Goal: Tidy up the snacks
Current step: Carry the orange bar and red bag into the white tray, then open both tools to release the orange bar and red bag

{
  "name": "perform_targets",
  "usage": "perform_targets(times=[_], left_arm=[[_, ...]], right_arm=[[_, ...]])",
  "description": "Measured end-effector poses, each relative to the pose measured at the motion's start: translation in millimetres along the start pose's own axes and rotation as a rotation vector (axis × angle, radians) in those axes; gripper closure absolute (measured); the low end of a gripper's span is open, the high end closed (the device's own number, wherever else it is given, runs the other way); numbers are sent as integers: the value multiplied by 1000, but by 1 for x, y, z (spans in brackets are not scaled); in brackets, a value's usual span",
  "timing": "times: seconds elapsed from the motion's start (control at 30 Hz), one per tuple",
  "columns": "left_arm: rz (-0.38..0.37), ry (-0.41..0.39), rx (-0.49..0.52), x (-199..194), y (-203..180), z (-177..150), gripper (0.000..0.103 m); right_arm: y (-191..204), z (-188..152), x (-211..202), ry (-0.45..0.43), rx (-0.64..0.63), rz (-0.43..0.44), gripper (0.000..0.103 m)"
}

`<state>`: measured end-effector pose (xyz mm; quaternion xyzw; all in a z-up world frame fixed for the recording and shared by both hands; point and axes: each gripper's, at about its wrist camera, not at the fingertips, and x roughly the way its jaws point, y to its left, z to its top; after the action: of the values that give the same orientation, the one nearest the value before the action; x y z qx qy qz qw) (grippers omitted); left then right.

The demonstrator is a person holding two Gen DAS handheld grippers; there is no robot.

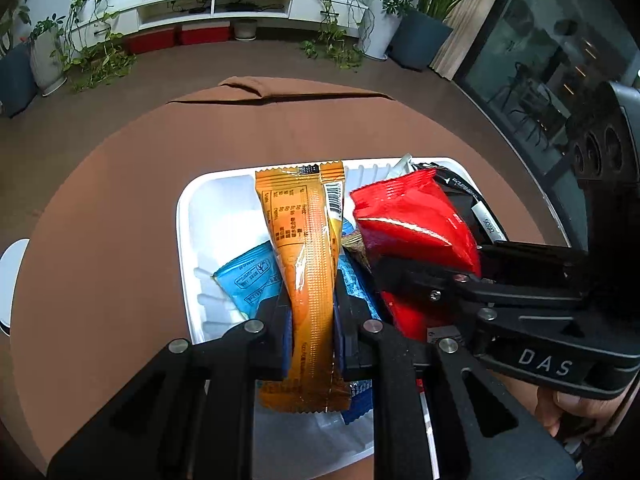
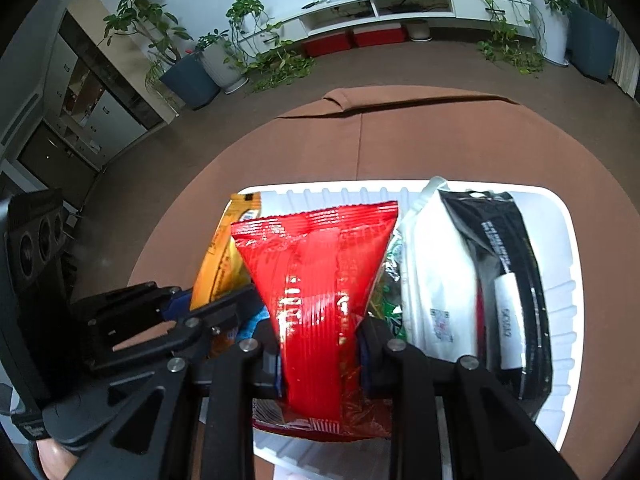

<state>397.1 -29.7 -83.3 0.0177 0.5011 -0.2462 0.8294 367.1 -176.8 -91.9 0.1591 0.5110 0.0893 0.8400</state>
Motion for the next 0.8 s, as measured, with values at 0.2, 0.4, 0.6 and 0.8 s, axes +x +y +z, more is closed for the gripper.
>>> perform_targets(times=[0.2, 0.4, 0.6, 0.8], left_arm=[[1, 4, -17, 0, 2, 4, 89], [-2, 3, -32, 6, 7, 4, 89], [15, -6, -21, 7, 6, 2, 89], [12, -27, -21, 7, 9, 0, 89]], right_arm=[[-10, 3, 6, -6, 39, 10, 74], [-4, 4, 9, 2, 25, -10, 74], [-3, 4, 11, -12, 18, -12, 74], [4, -1, 11, -20, -7, -23, 74]])
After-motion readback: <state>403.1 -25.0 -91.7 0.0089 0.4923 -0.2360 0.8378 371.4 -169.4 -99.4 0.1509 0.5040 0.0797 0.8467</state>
